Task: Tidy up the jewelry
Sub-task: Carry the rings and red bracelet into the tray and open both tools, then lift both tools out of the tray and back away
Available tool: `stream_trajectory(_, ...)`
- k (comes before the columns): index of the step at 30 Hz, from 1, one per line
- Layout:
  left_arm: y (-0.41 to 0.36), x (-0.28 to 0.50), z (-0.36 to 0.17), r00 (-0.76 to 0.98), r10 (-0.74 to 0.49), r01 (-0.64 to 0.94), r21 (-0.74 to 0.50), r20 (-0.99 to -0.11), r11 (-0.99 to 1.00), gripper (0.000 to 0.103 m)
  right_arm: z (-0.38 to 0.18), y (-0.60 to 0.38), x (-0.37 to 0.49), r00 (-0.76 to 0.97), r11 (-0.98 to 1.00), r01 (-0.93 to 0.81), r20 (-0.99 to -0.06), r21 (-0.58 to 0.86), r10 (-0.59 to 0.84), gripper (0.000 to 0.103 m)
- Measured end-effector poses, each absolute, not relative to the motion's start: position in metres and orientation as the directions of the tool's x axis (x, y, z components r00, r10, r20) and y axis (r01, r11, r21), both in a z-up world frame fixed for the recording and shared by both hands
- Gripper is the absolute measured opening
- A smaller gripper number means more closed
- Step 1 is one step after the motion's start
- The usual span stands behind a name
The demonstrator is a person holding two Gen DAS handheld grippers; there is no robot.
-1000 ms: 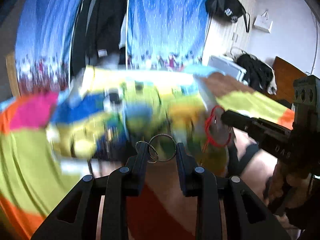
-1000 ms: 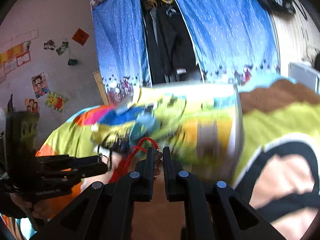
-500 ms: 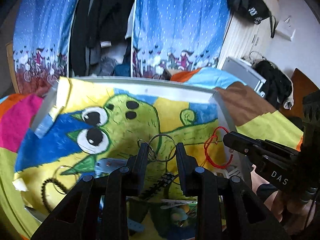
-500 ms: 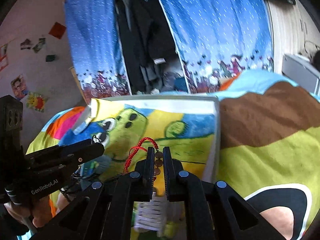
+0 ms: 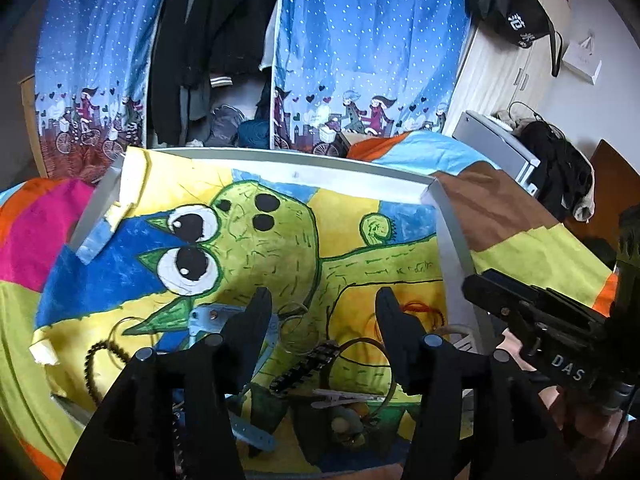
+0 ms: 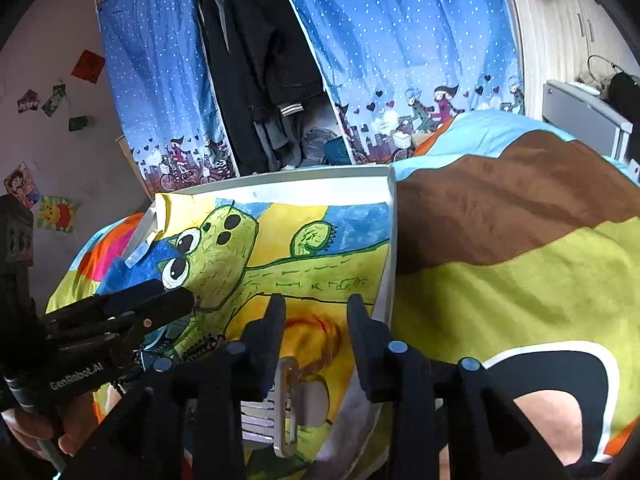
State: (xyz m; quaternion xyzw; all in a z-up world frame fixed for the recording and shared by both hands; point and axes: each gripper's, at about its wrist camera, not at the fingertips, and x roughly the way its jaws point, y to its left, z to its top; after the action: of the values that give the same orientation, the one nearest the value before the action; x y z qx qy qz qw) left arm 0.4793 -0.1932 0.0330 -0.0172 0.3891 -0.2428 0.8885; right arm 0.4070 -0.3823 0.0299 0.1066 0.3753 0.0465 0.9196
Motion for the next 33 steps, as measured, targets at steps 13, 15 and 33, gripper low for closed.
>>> stream_trajectory(13, -0.144, 0.398, 0.114, 0.763, -0.402, 0.358, -0.186, -0.507, 0.915, 0.094, 0.09, -0.373, 0.344, 0.812, 0.979, -0.028, -0.567, 0.202, 0.14, 0.067)
stream_trajectory(15, -0.133, 0.378, 0.128, 0.791, -0.387, 0.343, -0.181, -0.473, 0.922, 0.101, 0.104, -0.368, 0.328, 0.829, 0.978, -0.038, -0.539, 0.204, 0.145, 0.073)
stream_trajectory(33, -0.045, 0.195, 0.194, 0.904, -0.273, 0.256, -0.093, -0.33, 0.962, 0.101, 0.185, -0.298, 0.162, 0.935, 0.968, -0.132, -0.297, 0.216, 0.193, 0.103)
